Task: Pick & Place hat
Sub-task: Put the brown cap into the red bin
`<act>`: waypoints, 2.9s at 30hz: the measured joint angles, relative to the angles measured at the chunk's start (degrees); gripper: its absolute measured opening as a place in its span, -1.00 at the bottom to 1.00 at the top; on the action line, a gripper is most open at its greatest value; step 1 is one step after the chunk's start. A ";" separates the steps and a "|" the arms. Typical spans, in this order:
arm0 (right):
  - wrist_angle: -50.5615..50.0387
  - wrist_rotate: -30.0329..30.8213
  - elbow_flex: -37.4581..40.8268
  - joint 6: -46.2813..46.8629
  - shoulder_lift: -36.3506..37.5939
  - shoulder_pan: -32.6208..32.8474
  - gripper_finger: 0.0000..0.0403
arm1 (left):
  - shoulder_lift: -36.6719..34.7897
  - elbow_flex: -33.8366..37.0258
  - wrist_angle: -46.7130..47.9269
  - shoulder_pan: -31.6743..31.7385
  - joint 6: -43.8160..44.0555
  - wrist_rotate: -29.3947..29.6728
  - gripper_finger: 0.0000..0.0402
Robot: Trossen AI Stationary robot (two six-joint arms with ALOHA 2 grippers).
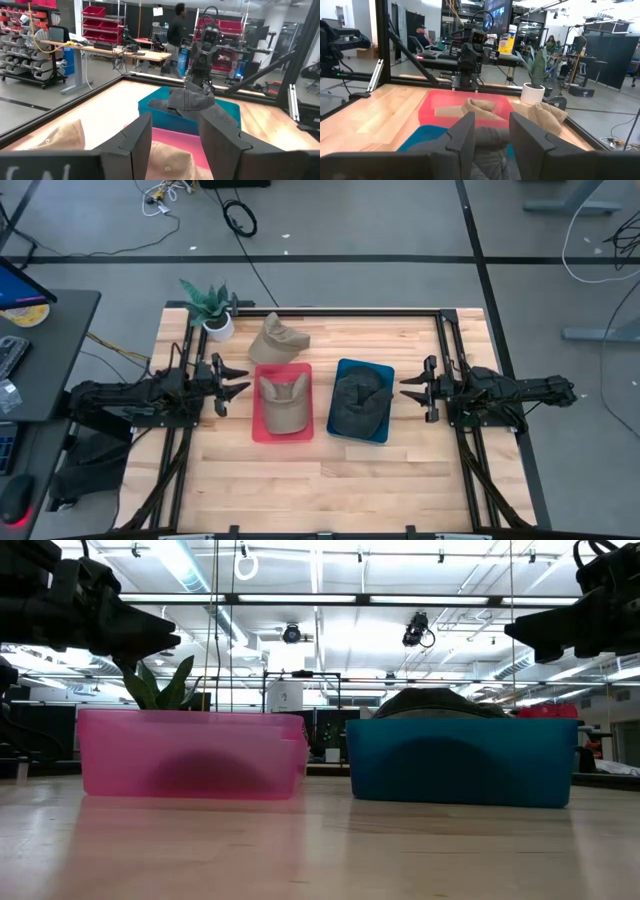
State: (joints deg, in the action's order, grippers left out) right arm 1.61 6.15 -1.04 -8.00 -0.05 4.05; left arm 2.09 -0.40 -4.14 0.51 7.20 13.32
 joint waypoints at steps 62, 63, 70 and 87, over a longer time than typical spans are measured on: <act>0.90 -0.12 0.00 -0.01 -0.04 0.01 -0.39 | 85.56 -54.29 29.05 35.60 -29.38 -14.63 -0.18; 0.91 -0.13 0.00 -0.02 -0.04 0.02 -0.39 | 87.00 -55.10 29.08 35.75 -29.46 -14.64 -0.18; 0.91 -0.13 0.00 -0.02 -0.04 0.02 -0.39 | 93.85 -58.32 27.74 35.76 -31.87 -13.52 -0.18; 0.90 -0.10 0.00 -0.02 -0.04 0.02 -0.39 | 98.81 -63.95 36.12 35.38 -30.47 -2.73 -0.95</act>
State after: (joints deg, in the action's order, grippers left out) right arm 2.51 6.05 -1.04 -8.03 -0.10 4.08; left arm 100.90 -64.35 31.98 35.89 -23.27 10.59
